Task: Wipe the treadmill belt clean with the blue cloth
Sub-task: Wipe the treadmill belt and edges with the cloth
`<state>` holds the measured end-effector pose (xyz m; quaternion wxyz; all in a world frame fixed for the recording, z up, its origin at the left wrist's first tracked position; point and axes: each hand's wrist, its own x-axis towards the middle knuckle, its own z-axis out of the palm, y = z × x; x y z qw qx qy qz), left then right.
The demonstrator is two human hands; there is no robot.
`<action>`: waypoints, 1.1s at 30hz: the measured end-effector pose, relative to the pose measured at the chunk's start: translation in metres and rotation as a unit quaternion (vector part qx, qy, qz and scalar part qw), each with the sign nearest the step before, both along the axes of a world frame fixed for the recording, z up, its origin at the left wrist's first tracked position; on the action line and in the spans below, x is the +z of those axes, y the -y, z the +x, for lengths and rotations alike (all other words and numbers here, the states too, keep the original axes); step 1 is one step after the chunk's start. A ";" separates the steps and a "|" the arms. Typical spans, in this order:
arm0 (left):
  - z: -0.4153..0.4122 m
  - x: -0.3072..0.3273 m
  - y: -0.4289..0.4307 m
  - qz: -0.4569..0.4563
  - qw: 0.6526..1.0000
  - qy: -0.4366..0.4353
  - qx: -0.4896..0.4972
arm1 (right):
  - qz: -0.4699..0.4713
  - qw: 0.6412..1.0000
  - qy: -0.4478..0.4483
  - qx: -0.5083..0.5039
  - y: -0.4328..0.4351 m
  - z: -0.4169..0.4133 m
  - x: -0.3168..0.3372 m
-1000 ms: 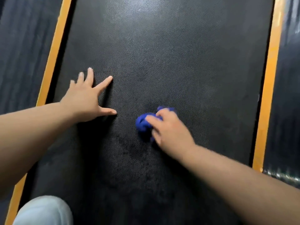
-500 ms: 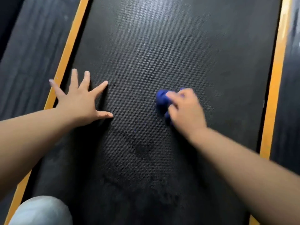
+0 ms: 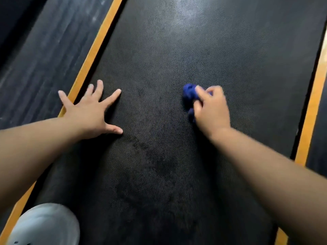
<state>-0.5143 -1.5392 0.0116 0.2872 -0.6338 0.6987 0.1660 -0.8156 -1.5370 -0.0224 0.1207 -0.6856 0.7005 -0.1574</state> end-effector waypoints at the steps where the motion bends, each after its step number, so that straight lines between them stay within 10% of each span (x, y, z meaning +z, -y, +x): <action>1: -0.001 0.000 0.000 -0.003 1.000 -0.001 0.003 | 0.010 0.999 -0.008 -0.050 0.017 -0.002 0.001; 9: 0.001 -0.002 -0.001 -0.027 0.999 -0.014 -0.009 | 0.073 0.956 0.068 0.276 -0.085 0.091 0.000; 16: 0.026 0.002 -0.012 -0.134 0.990 -0.005 -0.048 | 0.037 0.998 0.001 -0.059 0.044 0.024 0.001; 23: 0.044 -0.001 -0.029 -0.164 0.984 -0.073 -0.020 | 0.117 0.958 0.071 0.251 -0.059 0.112 0.006; 27: 0.003 -0.008 -0.040 -0.184 0.935 -0.284 -0.107 | 0.127 0.958 0.158 0.201 -0.036 0.080 0.024; 33: -0.072 -0.045 -0.051 -0.254 0.866 -0.345 -0.257 | 0.041 0.997 -0.024 0.063 -0.023 0.009 0.014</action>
